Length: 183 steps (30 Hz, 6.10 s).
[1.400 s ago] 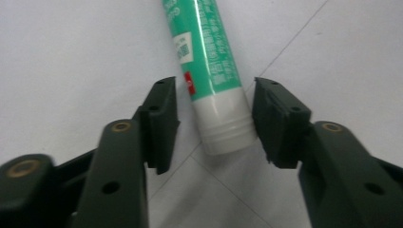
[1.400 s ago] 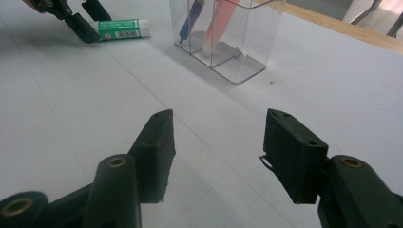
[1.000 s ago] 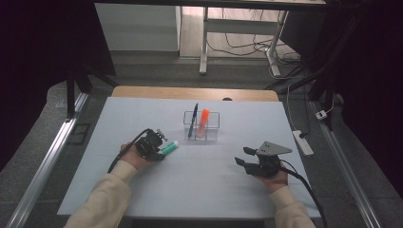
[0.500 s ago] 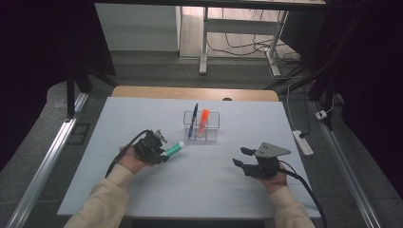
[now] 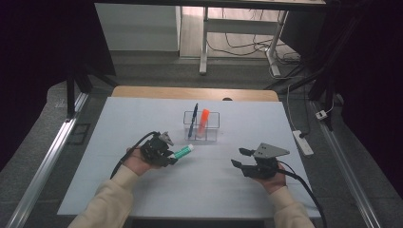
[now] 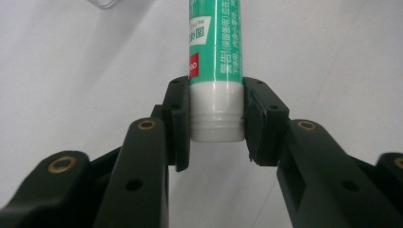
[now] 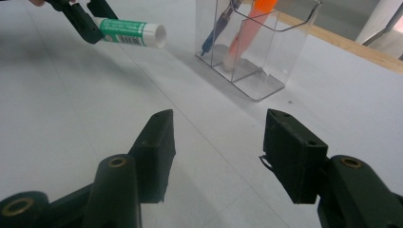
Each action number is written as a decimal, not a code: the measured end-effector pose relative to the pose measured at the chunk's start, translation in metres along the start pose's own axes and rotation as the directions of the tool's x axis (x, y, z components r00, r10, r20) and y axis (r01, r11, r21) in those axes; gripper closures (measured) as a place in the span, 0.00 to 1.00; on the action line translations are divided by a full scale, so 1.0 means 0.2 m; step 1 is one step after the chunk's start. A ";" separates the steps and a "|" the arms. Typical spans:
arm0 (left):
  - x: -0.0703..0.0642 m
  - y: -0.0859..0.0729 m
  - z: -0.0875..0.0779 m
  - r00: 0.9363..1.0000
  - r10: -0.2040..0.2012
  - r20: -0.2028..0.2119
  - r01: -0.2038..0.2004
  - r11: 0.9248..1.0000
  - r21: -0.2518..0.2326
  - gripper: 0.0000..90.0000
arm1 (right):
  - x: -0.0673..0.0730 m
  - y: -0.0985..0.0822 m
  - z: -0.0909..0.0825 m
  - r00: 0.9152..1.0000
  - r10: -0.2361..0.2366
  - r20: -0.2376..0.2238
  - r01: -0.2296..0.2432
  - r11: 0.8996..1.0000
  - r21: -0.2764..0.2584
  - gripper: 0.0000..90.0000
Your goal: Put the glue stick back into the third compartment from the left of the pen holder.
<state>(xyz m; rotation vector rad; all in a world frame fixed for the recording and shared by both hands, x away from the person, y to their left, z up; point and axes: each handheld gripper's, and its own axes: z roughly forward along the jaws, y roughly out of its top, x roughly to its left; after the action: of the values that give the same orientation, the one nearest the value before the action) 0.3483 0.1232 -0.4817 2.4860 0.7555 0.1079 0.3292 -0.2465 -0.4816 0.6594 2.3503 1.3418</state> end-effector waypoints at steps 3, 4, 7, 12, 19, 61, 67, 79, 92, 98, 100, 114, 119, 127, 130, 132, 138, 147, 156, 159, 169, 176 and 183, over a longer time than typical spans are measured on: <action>-0.02 0.02 0.01 1.000 0.018 0.007 -0.018 1.000 -0.002 0.72 | 0.01 0.02 0.00 1.000 0.011 -0.029 -0.011 1.000 -0.020 0.49; -0.03 0.03 0.01 1.000 0.027 0.010 -0.027 1.000 -0.007 0.72 | 0.01 0.02 0.00 0.999 0.011 -0.035 -0.012 1.000 -0.026 0.49; -0.05 0.06 0.03 0.998 0.052 0.020 -0.052 0.999 -0.013 0.72 | 0.02 0.03 0.00 0.999 0.003 -0.038 -0.004 1.000 -0.020 0.49; -0.08 0.13 0.06 0.996 0.088 0.034 -0.088 0.996 -0.003 0.72 | 0.04 0.04 0.02 0.999 -0.021 -0.043 0.021 1.000 -0.003 0.49; -0.13 0.22 0.12 0.992 0.107 0.071 -0.107 0.994 0.003 0.72 | 0.09 0.09 0.06 0.996 -0.064 -0.064 0.066 0.998 0.019 0.50; -0.20 0.31 0.24 0.945 0.158 0.287 -0.180 0.982 0.053 0.72 | 0.32 0.15 0.38 0.833 -0.481 -0.275 0.547 0.791 0.273 0.63; -0.19 0.31 0.22 0.939 0.177 0.293 -0.193 0.981 0.026 0.71 | 0.34 0.15 0.38 0.782 -0.544 -0.305 0.618 0.740 0.264 0.71; -0.14 0.23 0.07 0.978 0.132 0.159 -0.098 0.974 -0.202 0.39 | 0.29 0.15 0.36 0.853 -0.447 -0.267 0.506 0.834 0.220 0.73; -0.10 -0.08 -0.16 1.000 0.004 -0.021 -0.011 0.926 -0.378 0.32 | 0.18 0.23 0.27 0.957 -0.232 -0.176 0.247 0.967 0.066 0.73; -0.07 -0.24 -0.22 0.996 -0.063 -0.066 0.033 0.926 -0.376 0.32 | 0.15 0.25 0.26 0.977 -0.175 -0.121 0.181 0.983 0.032 0.73; -0.07 -0.29 -0.23 0.993 -0.085 -0.080 0.048 0.923 -0.381 0.32 | 0.13 0.26 0.26 0.985 -0.143 -0.101 0.145 0.989 0.013 0.73; -0.03 -0.51 -0.28 0.979 -0.168 -0.117 0.111 0.915 -0.388 0.31 | -0.02 0.35 0.28 0.998 0.053 -0.038 -0.057 0.990 -0.130 0.73; -0.01 -0.58 -0.29 0.972 -0.190 -0.137 0.124 0.913 -0.388 0.30 | -0.09 0.40 0.32 0.995 0.095 -0.019 -0.097 0.983 -0.158 0.73; 0.01 -0.61 -0.29 0.967 -0.214 -0.136 0.145 0.908 -0.394 0.30 | -0.19 0.50 0.43 0.991 0.133 -0.003 -0.131 0.970 -0.204 0.72; 0.01 -0.61 -0.29 0.968 -0.209 -0.137 0.141 0.910 -0.389 0.30 | -0.22 0.52 0.49 0.988 0.152 0.011 -0.146 0.969 -0.200 0.72; 0.02 -0.62 -0.29 0.968 -0.212 -0.135 0.145 0.909 -0.390 0.30 | -0.23 0.52 0.53 0.988 0.155 0.014 -0.149 0.969 -0.199 0.72; 0.03 -0.63 -0.28 0.968 -0.215 -0.131 0.150 0.910 -0.387 0.30 | -0.26 0.49 0.58 0.986 0.164 0.037 -0.154 0.969 -0.195 0.72; 0.03 -0.63 -0.29 0.967 -0.219 -0.130 0.155 0.910 -0.385 0.30 | -0.27 0.45 0.61 0.988 0.146 0.048 -0.134 0.971 -0.197 0.58; 0.03 -0.63 -0.28 0.967 -0.217 -0.130 0.154 0.912 -0.381 0.29 | -0.24 0.43 0.50 0.989 0.139 0.051 -0.130 0.979 -0.156 0.56; 0.03 -0.63 -0.28 0.967 -0.218 -0.131 0.155 0.913 -0.378 0.30 | -0.22 0.40 0.45 0.990 0.133 0.041 -0.126 0.982 -0.141 0.56; 0.03 -0.62 -0.27 0.967 -0.217 -0.134 0.154 0.915 -0.373 0.30 | -0.13 0.26 0.24 0.994 0.109 0.020 -0.106 0.990 -0.091 0.55; 0.03 -0.62 -0.27 0.966 -0.216 -0.138 0.152 0.916 -0.372 0.30 | -0.08 0.14 0.09 0.995 0.097 0.011 -0.096 0.994 -0.046 0.55; 0.03 -0.61 -0.26 0.967 -0.213 -0.139 0.149 0.918 -0.368 0.30 | -0.06 0.00 -0.04 0.994 0.107 0.023 -0.107 0.994 -0.010 0.54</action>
<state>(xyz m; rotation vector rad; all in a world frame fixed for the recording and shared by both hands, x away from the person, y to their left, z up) 0.2803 0.2365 -0.5011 2.0707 0.9454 0.3684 0.3347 -0.2589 -0.4768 0.8040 2.3185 1.3804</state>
